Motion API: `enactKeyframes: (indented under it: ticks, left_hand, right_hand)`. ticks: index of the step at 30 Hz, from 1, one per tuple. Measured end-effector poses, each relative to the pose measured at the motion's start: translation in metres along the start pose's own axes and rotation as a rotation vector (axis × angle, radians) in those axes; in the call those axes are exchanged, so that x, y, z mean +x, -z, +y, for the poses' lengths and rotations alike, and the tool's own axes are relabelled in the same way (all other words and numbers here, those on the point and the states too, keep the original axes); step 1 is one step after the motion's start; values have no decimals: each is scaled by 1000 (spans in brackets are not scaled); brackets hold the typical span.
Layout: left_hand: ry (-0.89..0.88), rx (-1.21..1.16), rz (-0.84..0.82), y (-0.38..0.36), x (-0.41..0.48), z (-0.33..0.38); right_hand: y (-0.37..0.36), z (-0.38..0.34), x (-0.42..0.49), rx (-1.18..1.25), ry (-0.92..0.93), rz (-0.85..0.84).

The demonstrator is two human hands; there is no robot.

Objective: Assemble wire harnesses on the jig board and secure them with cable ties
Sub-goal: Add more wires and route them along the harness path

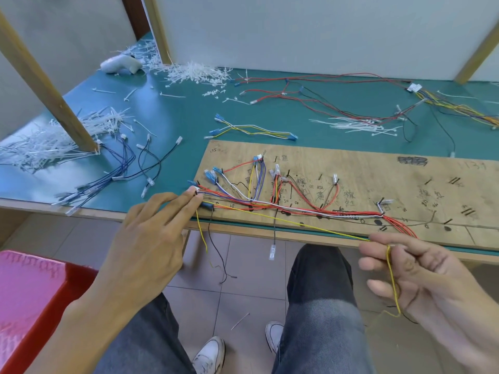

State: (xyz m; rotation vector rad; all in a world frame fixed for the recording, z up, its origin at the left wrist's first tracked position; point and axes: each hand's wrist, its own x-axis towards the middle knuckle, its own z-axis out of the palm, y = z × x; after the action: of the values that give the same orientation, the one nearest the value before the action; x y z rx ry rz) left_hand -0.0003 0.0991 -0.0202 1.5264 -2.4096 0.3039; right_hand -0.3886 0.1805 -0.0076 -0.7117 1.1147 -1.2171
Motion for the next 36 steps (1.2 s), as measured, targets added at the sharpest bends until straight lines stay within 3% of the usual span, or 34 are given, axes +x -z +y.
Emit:
enactKeyframes:
  ticks: [12, 18, 21, 25, 36]
  left_hand:
    - [33, 84, -116, 8, 15, 9]
    - [123, 176, -151, 32, 31, 48]
    - [-90, 122, -143, 37, 42, 83]
    - [-312, 90, -268, 24, 44, 121]
    - [-185, -30, -304, 10, 50, 125]
  right_hand:
    - [-15, -6, 14, -226, 209, 170]
    - [-21, 4, 20, -201, 228, 264]
    - [-24, 4, 23, -171, 225, 296]
    - [-31, -1, 28, -129, 246, 298]
    - [-29, -17, 40, -114, 254, 186]
